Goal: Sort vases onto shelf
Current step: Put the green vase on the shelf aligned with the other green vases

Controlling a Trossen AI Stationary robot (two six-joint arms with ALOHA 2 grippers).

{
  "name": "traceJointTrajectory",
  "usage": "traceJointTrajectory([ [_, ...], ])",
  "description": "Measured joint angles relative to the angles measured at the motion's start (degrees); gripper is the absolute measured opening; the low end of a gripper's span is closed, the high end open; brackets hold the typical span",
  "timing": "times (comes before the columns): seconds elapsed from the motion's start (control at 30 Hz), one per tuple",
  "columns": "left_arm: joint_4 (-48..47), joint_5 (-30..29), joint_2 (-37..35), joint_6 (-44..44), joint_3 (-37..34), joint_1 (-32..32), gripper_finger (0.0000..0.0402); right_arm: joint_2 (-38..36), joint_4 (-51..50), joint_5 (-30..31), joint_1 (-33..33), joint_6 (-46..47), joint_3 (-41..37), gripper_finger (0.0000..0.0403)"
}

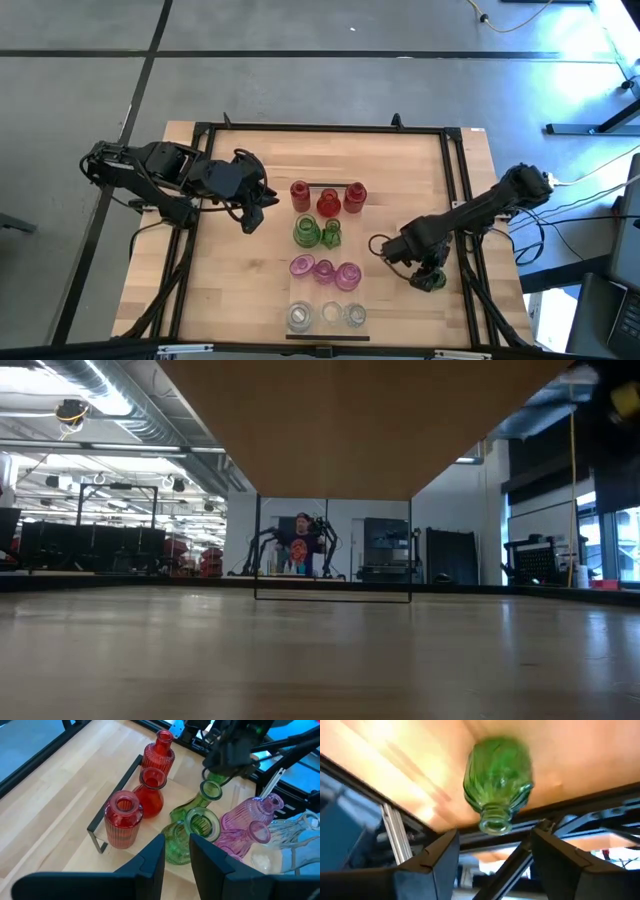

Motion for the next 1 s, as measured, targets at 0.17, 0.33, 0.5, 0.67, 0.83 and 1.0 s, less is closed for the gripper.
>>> traceJointTrajectory([
  [0.17, 0.0, 0.0, 0.0, 0.0, 0.0, 0.0, 0.0082, -7.1, -1.1, 8.2, 0.5, 10.9, 3.8, 0.0225],
  [0.33, 0.1, 0.0, 0.0, 0.0, 0.0, 0.0, 0.0082, -18.1, 1.6, 22.0, 8.2, 33.0, 5.5, 0.0225],
  [0.5, 0.3, -1.4, 0.4, 0.1, 0.0, 0.0, 0.0082, -23.2, 2.1, 41.3, 23.9, 56.4, 5.5, 0.0225],
  [0.67, 2.1, -1.0, 1.6, 3.1, 0.0, 0.1, 0.0082, -20.1, -1.2, 49.8, 36.9, 67.0, 5.4, 0.0225],
  [0.83, 4.5, 1.8, 3.7, 5.2, 0.0, 0.4, 0.0082, -11.6, -0.3, 50.2, 44.5, 74.2, 5.3, 0.0225],
  [1.0, 5.5, 1.9, 4.6, 4.6, 0.0, 0.4, 0.0082, -4.2, 2.0, 47.7, 47.4, 77.1, 5.3, 0.0225],
])
